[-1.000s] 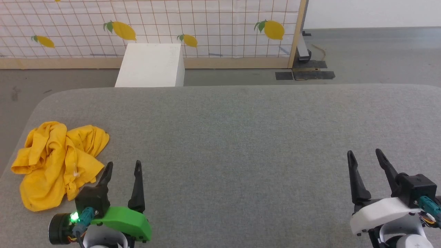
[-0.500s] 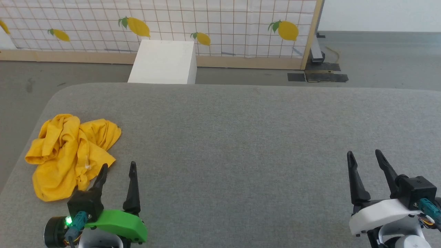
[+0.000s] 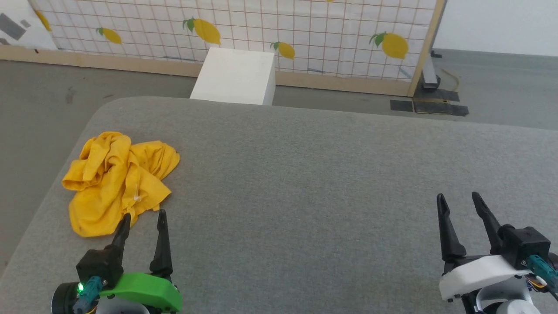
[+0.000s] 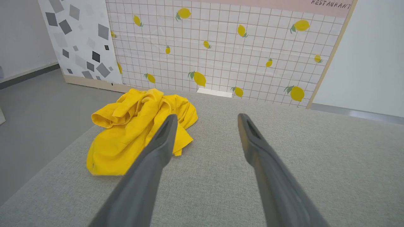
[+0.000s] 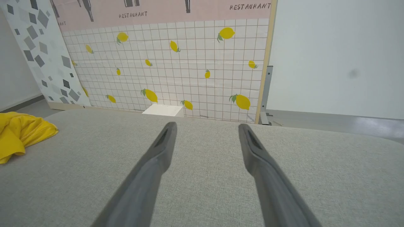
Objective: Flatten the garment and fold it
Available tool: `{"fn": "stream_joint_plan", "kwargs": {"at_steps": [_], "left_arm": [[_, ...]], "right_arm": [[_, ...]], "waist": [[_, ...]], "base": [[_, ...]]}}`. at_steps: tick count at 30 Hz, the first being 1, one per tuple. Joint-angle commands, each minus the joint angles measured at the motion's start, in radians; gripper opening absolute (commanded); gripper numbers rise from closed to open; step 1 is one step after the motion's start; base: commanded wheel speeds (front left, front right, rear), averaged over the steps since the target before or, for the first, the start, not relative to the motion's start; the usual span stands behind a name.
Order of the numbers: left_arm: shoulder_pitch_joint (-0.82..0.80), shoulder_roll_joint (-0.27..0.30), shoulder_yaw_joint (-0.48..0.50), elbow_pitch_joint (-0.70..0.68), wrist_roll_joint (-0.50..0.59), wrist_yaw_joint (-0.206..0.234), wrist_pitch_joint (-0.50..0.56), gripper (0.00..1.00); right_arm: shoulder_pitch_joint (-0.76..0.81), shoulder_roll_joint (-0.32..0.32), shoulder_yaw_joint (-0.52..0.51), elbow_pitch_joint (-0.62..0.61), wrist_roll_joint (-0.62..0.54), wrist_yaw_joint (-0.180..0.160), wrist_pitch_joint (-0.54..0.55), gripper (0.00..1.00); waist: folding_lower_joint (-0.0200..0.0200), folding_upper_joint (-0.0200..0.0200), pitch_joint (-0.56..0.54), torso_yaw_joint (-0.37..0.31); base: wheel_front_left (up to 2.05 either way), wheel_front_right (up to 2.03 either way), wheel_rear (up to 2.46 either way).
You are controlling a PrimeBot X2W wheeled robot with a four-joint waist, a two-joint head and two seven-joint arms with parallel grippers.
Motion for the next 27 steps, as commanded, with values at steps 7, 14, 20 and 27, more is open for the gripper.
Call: {"fn": "stream_joint_plan", "kwargs": {"at_steps": [7, 14, 20, 27], "left_arm": [[0.017, -0.002, 0.013, 0.010, -0.023, -0.013, -0.023, 1.00], [0.026, -0.003, 0.022, 0.017, -0.038, -0.020, -0.038, 1.00], [0.035, -0.003, 0.027, 0.022, -0.050, -0.025, -0.050, 1.00], [0.043, -0.003, 0.032, 0.026, -0.067, -0.031, -0.065, 1.00]], "right_arm": [[0.008, 0.000, 0.019, 0.018, 0.021, -0.001, -0.023, 1.00], [0.015, 0.000, 0.032, 0.033, 0.031, -0.001, -0.039, 1.00], [0.018, 0.000, 0.041, 0.047, 0.041, -0.001, -0.051, 1.00], [0.017, 0.000, 0.046, 0.062, 0.054, -0.001, -0.066, 1.00]], "waist": [[0.0000, 0.0000, -0.007, 0.057], [0.0000, 0.0000, -0.017, 0.107], [0.0000, 0.0000, -0.020, 0.146], [0.0000, 0.0000, -0.020, 0.189]], "base": [[0.00, 0.00, 0.00], [0.00, 0.00, 0.00], [0.00, 0.00, 0.00], [0.00, 0.00, 0.00]]}}
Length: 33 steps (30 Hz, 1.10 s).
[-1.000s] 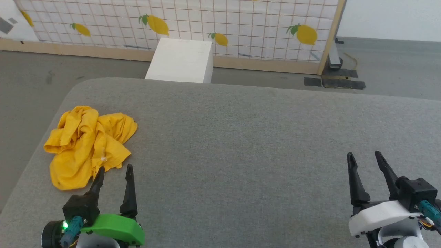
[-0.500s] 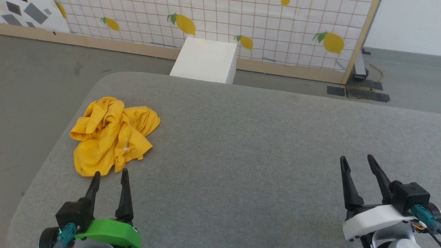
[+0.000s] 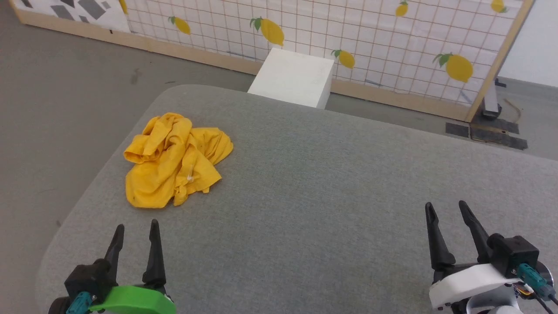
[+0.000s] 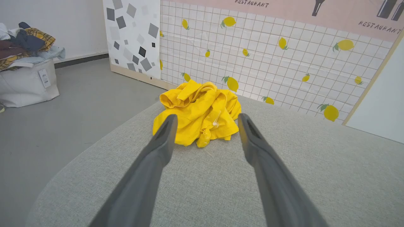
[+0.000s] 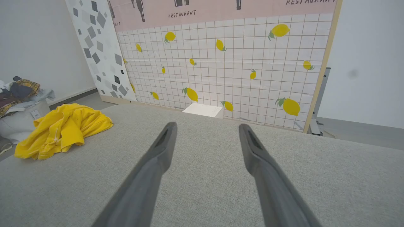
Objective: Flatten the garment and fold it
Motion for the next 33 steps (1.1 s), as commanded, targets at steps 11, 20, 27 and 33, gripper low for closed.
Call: {"fn": "stream_joint_plan", "kwargs": {"at_steps": [11, 20, 27, 33], "left_arm": [[0.020, -0.003, 0.011, 0.007, -0.007, -0.016, -0.031, 1.00], [-0.064, 0.073, -0.038, -0.054, -0.015, -0.027, 0.011, 1.00], [-0.303, 0.296, -0.113, -0.146, -0.115, -0.034, 0.209, 1.00], [-0.556, 0.429, -0.161, -0.026, -0.267, -0.035, 0.370, 1.00]], "right_arm": [[0.006, 0.000, -0.003, 0.022, 0.030, -0.001, -0.033, 1.00], [0.011, 0.000, -0.033, 0.028, 0.045, -0.002, -0.051, 1.00], [0.001, 0.000, -0.062, 0.024, 0.038, -0.002, -0.066, 1.00], [-0.035, 0.000, -0.071, 0.012, 0.009, -0.002, -0.067, 1.00]], "waist": [[0.0000, 0.0000, 0.000, 0.044], [0.0000, 0.0000, 0.017, 0.061], [0.0000, 0.0000, 0.081, 0.064], [0.0000, 0.0000, 0.160, 0.026]], "base": [[0.00, 0.00, 0.00], [0.00, 0.00, 0.00], [0.00, 0.00, 0.00], [0.00, 0.00, 0.00]]}}
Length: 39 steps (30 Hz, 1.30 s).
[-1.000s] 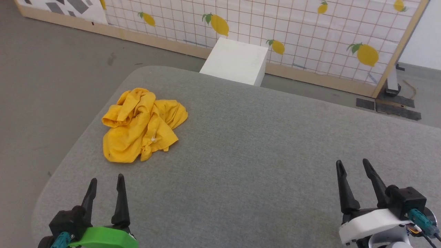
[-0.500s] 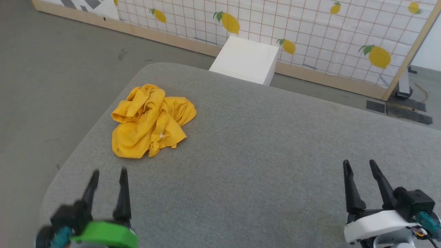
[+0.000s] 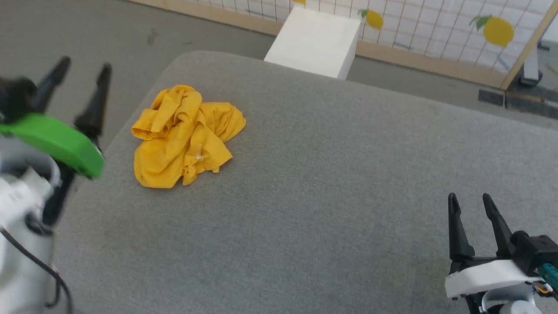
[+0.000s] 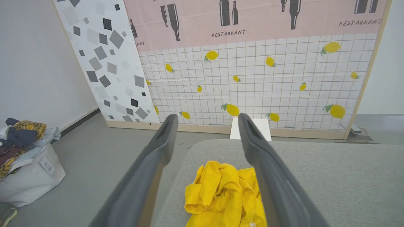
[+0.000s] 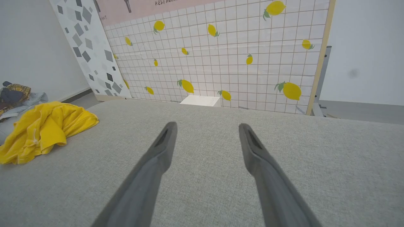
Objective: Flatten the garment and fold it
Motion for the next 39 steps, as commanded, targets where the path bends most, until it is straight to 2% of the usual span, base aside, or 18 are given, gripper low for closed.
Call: {"fn": "stream_joint_plan", "kwargs": {"at_steps": [1, 8, 14, 22, 27, 33, 34, 39], "left_arm": [[-0.045, 0.015, -0.005, 0.039, -0.035, -0.004, 0.029, 1.00], [-0.221, 0.043, 0.006, 0.313, -0.200, -0.004, 0.211, 1.00], [-0.283, 0.069, -0.012, 0.471, -0.252, -0.004, 0.352, 1.00], [-0.305, 0.089, -0.022, 0.615, -0.277, 0.008, 0.445, 1.00], [-0.318, 0.078, -0.016, 0.687, -0.306, 0.033, 0.501, 1.00], [-0.326, 0.070, -0.035, 0.747, -0.293, 0.040, 0.491, 0.98], [-0.326, 0.073, -0.046, 0.750, -0.284, 0.032, 0.479, 0.00], [-0.330, 0.079, -0.061, 0.779, -0.304, 0.010, 0.479, 0.00]], "right_arm": [[-0.025, 0.000, -0.001, -0.008, -0.010, -0.002, -0.006, 1.00], [-0.062, 0.000, -0.002, -0.030, -0.038, -0.002, -0.006, 1.00], [-0.084, 0.000, -0.010, -0.066, -0.055, -0.002, -0.006, 1.00], [-0.106, 0.000, -0.017, -0.117, -0.055, -0.002, -0.006, 1.00], [-0.107, 0.000, -0.029, -0.140, -0.053, -0.002, -0.006, 1.00], [-0.113, 0.000, -0.024, -0.156, -0.047, -0.002, -0.006, 1.00], [-0.114, 0.000, -0.023, -0.158, -0.046, -0.002, -0.006, 1.00], [-0.116, 0.000, -0.030, -0.162, -0.045, -0.002, -0.006, 1.00]], "waist": [[0.0000, 0.0000, 0.057, -0.041], [0.0000, 0.0000, 0.147, -0.138], [0.0000, 0.0000, 0.234, -0.219], [0.0000, 0.0000, 0.344, -0.294], [0.0000, 0.0000, 0.388, -0.318], [0.0000, 0.0000, 0.410, -0.341], [0.0000, 0.0000, 0.411, -0.343], [0.0000, 0.0000, 0.409, -0.346]], "base": [[0.00, 0.00, 0.00], [0.00, 0.00, 0.00], [0.00, 0.00, 0.00], [0.00, 0.00, 0.00], [0.00, 0.00, 0.00], [0.00, 0.00, 0.00], [0.00, 0.00, 0.00], [0.00, 0.00, 0.00]]}}
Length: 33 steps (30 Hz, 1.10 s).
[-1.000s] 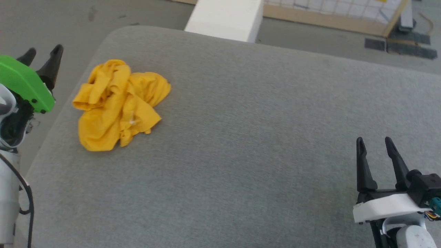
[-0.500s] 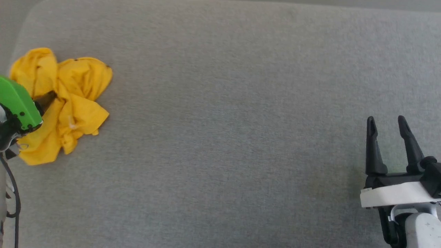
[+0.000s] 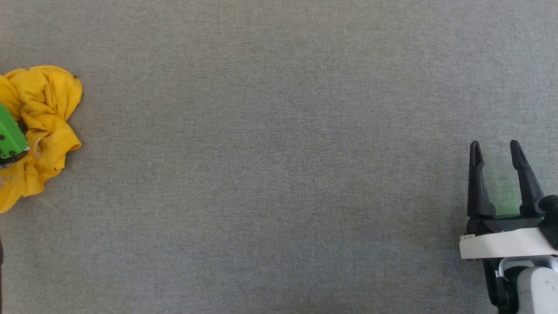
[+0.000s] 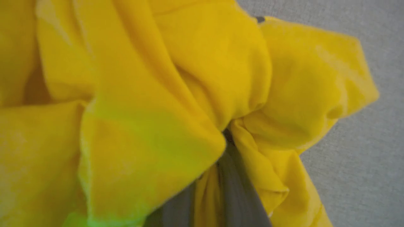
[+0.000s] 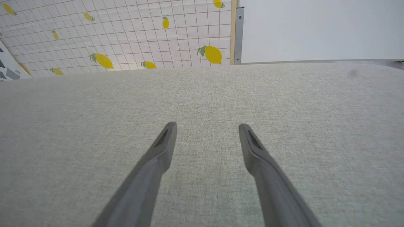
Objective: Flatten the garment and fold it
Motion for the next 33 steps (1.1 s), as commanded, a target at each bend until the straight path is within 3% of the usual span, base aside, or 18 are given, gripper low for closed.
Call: {"fn": "stream_joint_plan", "kwargs": {"at_steps": [1, 10, 22, 29, 33], "left_arm": [[0.013, -0.041, -0.026, 0.025, -0.007, -0.010, 0.001, 0.00], [-0.012, -0.032, -0.051, -0.013, -0.051, -0.021, -0.055, 0.00], [-0.016, 0.021, -0.169, -0.316, -0.147, -0.021, -0.077, 0.00], [-0.037, -0.012, -0.227, -0.532, -0.161, -0.021, -0.057, 0.00], [-0.043, -0.060, -0.266, -0.641, -0.164, -0.021, -0.059, 0.00]], "right_arm": [[-0.019, 0.000, -0.004, -0.004, 0.004, -0.002, -0.005, 1.00], [-0.016, 0.000, 0.007, 0.031, 0.024, -0.002, -0.005, 1.00], [0.042, 0.000, -0.011, 0.095, 0.076, -0.002, -0.005, 1.00], [0.076, 0.000, -0.017, 0.124, 0.107, -0.002, -0.005, 1.00], [0.090, 0.000, -0.015, 0.135, 0.120, -0.002, -0.005, 1.00]], "waist": [[0.0000, -0.0001, -0.002, -0.001], [0.0000, -0.0001, -0.097, 0.016], [0.0000, -0.0001, -0.327, 0.034], [0.0000, -0.0001, -0.421, 0.033], [0.0000, -0.0001, -0.465, 0.019]], "base": [[0.00, 0.00, 0.00], [0.00, 0.00, 0.00], [0.00, 0.00, 0.00], [0.00, 0.00, 0.00], [0.00, 0.00, 0.00]]}}
